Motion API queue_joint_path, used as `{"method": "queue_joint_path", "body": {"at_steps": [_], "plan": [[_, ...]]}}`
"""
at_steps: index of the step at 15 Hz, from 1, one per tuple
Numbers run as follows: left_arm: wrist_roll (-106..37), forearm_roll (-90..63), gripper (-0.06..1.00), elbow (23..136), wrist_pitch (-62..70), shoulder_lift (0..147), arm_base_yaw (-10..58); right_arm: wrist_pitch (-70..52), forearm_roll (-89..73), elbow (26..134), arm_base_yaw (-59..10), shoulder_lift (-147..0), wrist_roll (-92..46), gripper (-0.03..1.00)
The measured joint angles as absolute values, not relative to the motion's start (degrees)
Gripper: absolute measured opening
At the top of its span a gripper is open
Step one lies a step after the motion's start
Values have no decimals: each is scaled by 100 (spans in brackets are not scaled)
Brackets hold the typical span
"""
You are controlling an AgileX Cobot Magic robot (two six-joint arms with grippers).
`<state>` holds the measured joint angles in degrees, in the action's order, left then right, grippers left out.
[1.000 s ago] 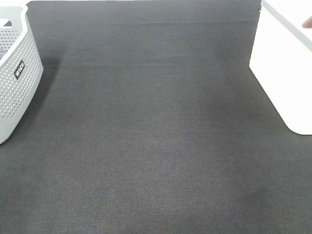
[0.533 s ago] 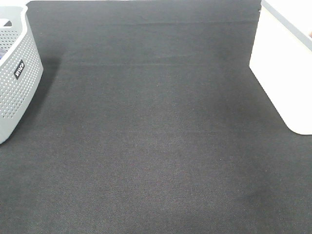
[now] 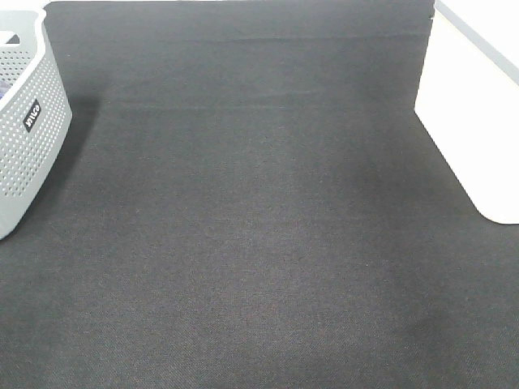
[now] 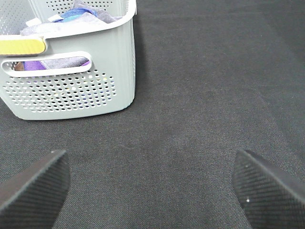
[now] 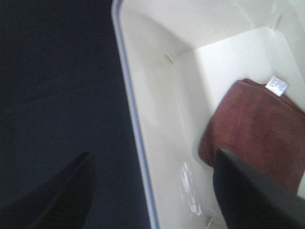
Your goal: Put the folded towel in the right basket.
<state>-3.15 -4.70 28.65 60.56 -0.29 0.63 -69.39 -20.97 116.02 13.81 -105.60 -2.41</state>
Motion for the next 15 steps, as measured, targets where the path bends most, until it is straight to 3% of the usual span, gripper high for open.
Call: {"method": "queue_joint_path", "body": {"at_steps": [8, 10, 15], "plan": [[-315, -470, 88, 2865, 6056, -29, 63, -6956, -1054, 11167, -138, -9637, 0, 66], [-315, -470, 88, 2865, 6056, -29, 63, -6956, -1026, 10382, -286, -9133, 52, 66], [-315, -470, 88, 2865, 6056, -29, 63, -6944, -900, 7248, -315, -7236, 52, 66]]}}
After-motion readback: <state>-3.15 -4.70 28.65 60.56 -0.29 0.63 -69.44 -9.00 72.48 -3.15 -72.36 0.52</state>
